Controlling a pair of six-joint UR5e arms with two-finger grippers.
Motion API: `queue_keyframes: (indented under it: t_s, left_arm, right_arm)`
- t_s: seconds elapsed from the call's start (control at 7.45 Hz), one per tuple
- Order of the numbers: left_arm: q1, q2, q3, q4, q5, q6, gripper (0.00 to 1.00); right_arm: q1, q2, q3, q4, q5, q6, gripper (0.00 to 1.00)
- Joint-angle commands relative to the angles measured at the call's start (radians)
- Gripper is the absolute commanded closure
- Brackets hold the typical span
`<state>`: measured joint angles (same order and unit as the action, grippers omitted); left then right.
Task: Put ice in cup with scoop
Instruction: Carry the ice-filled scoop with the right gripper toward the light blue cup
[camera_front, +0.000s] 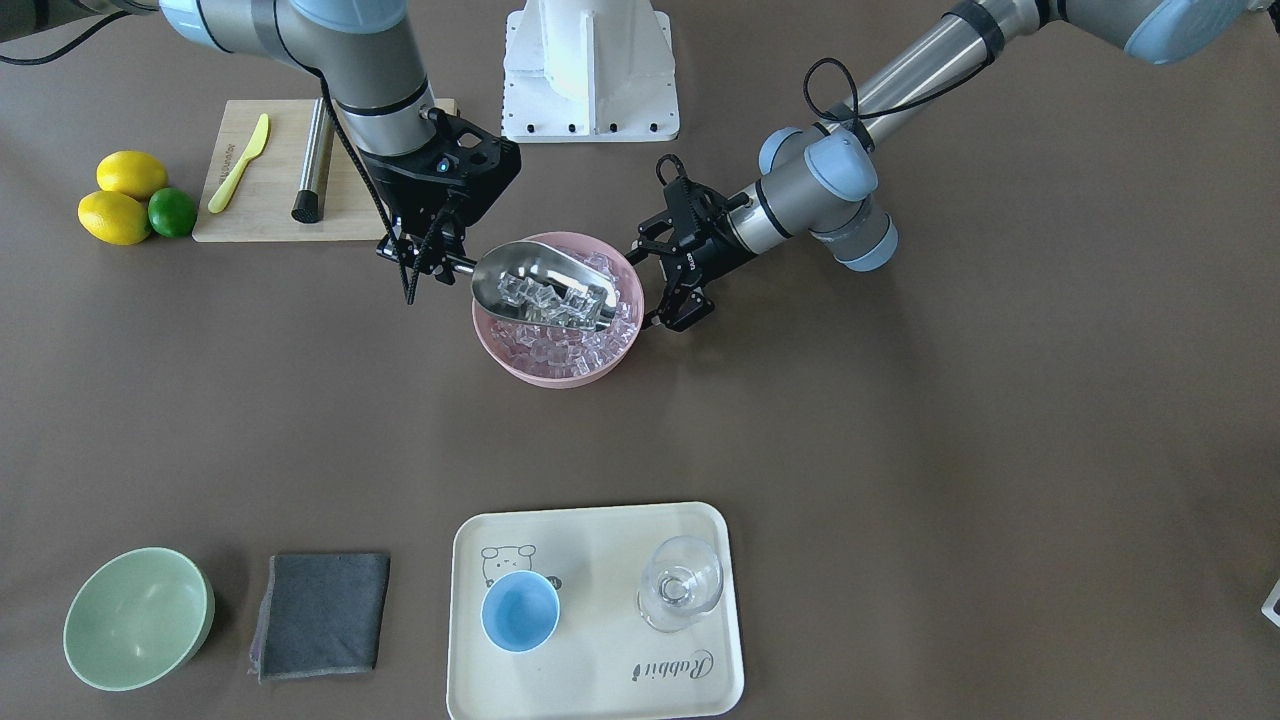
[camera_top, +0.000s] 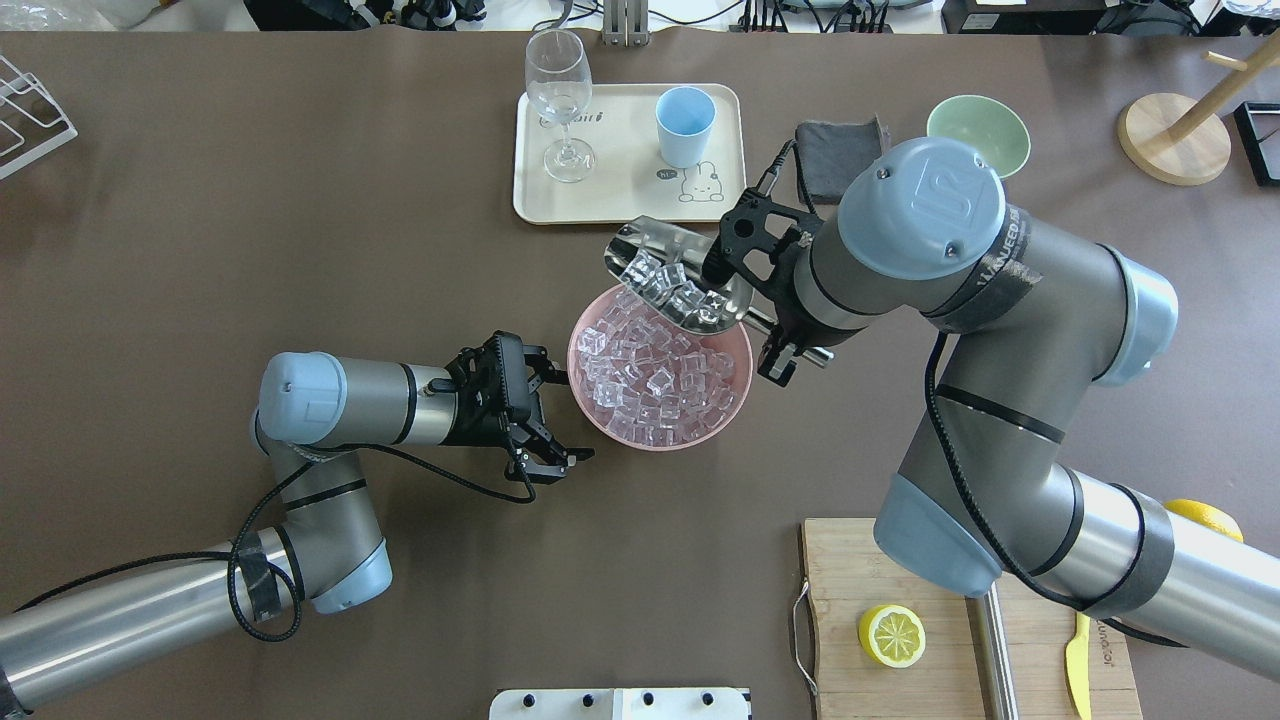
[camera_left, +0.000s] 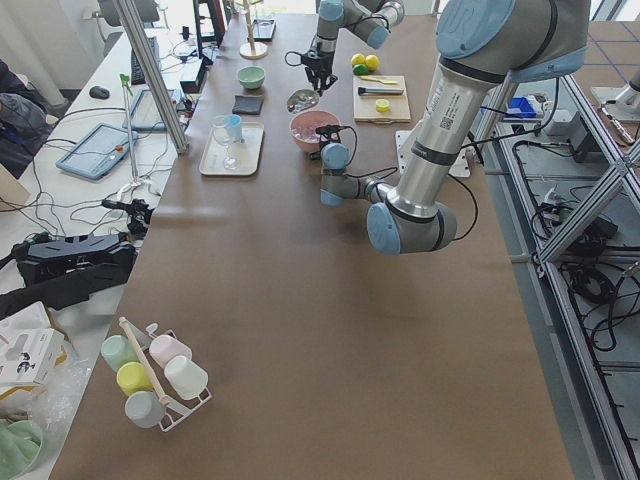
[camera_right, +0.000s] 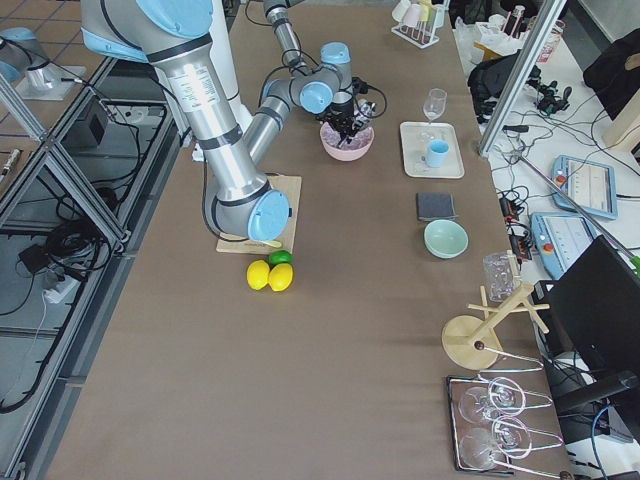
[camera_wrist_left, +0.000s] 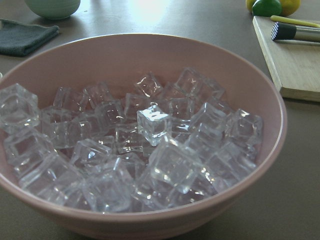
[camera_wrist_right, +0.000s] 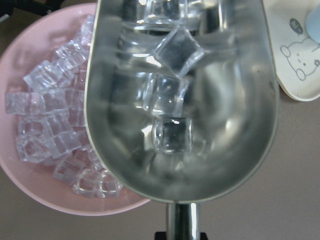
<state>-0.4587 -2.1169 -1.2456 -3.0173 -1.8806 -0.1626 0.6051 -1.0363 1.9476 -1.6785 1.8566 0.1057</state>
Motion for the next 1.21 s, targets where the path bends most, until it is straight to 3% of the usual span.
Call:
queue_keyframes:
  t_s: [0.0,0.13,0.4,0.81,1.07]
  left_arm:
    - [0.0,0.0,0.0,0.0,-0.002,0.0,0.03]
    - [0.0,0.002,-0.005,0.0,0.0,0.0,0.03]
    - [0.0,0.008,-0.006,0.0,0.0,0.0,0.03]
    - [0.0,0.009,-0.008,0.0,0.0,0.002,0.03]
    - [-0.002,0.012,-0.014,0.0,0.0,0.002,0.03]
  right_arm:
    - [0.131,-0.018,-0.032,-0.091,0.131,0.011,1.0]
    - [0.215,-0.016,-0.085,-0.118,0.265,0.034,1.0]
    - [0.342,0.036,-0.203,-0.191,0.415,0.022,1.0]
    - [0.352,0.256,-0.454,-0.389,0.392,-0.071,1.0]
    - [0.351,0.318,-0.477,-0.475,0.363,-0.09,1.0]
